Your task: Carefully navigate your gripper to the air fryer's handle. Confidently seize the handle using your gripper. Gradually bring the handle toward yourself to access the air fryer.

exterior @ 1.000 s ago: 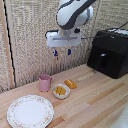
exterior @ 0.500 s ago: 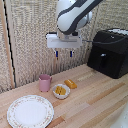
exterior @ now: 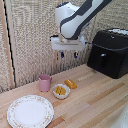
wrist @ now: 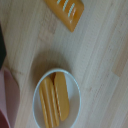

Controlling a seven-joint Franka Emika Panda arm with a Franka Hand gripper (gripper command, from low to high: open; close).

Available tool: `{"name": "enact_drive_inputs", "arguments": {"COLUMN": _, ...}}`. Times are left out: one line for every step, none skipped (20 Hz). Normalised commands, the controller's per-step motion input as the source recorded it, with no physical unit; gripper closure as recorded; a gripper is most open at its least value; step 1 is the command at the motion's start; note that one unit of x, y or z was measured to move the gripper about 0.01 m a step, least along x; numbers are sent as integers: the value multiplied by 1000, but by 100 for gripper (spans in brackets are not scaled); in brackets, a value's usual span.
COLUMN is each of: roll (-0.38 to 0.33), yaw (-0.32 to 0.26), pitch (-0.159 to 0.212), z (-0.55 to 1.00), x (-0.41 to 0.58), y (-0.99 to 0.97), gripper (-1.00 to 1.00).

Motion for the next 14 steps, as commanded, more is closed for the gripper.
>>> {"name": "enact_drive_inputs", "arguments": {"roll": -297, "yaw": -165, "pitch": -44, "z": 0, "x": 151, "y": -311, "gripper": -100}}
{"name": "enact_drive_inputs", "arguments": {"roll": -330, "yaw": -148, "pitch": -55, "z": 0, "x": 163, "y": -291, "gripper": -100}}
{"name": "enact_drive_inputs", "arguments": {"roll": -356, "yaw": -134, "pitch": -63, "z": 0, "x": 137, "y": -277, "gripper": -100}}
{"name": "enact_drive_inputs", "arguments": {"roll": -375, "yaw": -119, "pitch": -71, "z": 0, "x": 137, "y": -274, "gripper": -100}}
{"name": "enact_drive_inputs", "arguments": {"roll": -375, "yaw": -102, "pitch": -88, "z": -17, "x": 109, "y": -269, "gripper": -100}}
{"name": "enact_drive_inputs", "arguments": {"roll": -375, "yaw": -87, "pitch": -95, "z": -17, "x": 103, "y": -260, "gripper": -100}}
{"name": "enact_drive_inputs", "arguments": {"roll": -375, "yaw": -72, "pitch": -102, "z": -9, "x": 100, "y": -254, "gripper": -100}}
{"name": "enact_drive_inputs", "arguments": {"roll": -375, "yaw": -61, "pitch": -105, "z": -11, "x": 74, "y": -254, "gripper": -100}}
{"name": "enact_drive_inputs", "arguments": {"roll": -375, "yaw": -45, "pitch": -104, "z": -23, "x": 26, "y": -246, "gripper": -100}}
{"name": "enact_drive_inputs", "arguments": {"roll": -375, "yaw": -36, "pitch": -103, "z": -29, "x": 0, "y": -246, "gripper": -100}}
{"name": "enact_drive_inputs", "arguments": {"roll": -375, "yaw": -26, "pitch": -106, "z": -31, "x": 0, "y": -243, "gripper": -100}}
{"name": "enact_drive_inputs", "arguments": {"roll": -375, "yaw": -6, "pitch": -108, "z": -29, "x": 0, "y": -229, "gripper": -100}}
{"name": "enact_drive_inputs", "arguments": {"roll": -375, "yaw": 0, "pitch": -101, "z": -40, "x": 0, "y": -229, "gripper": -100}}
{"name": "enact_drive_inputs", "arguments": {"roll": -375, "yaw": 0, "pitch": -100, "z": -43, "x": 0, "y": -234, "gripper": -100}}
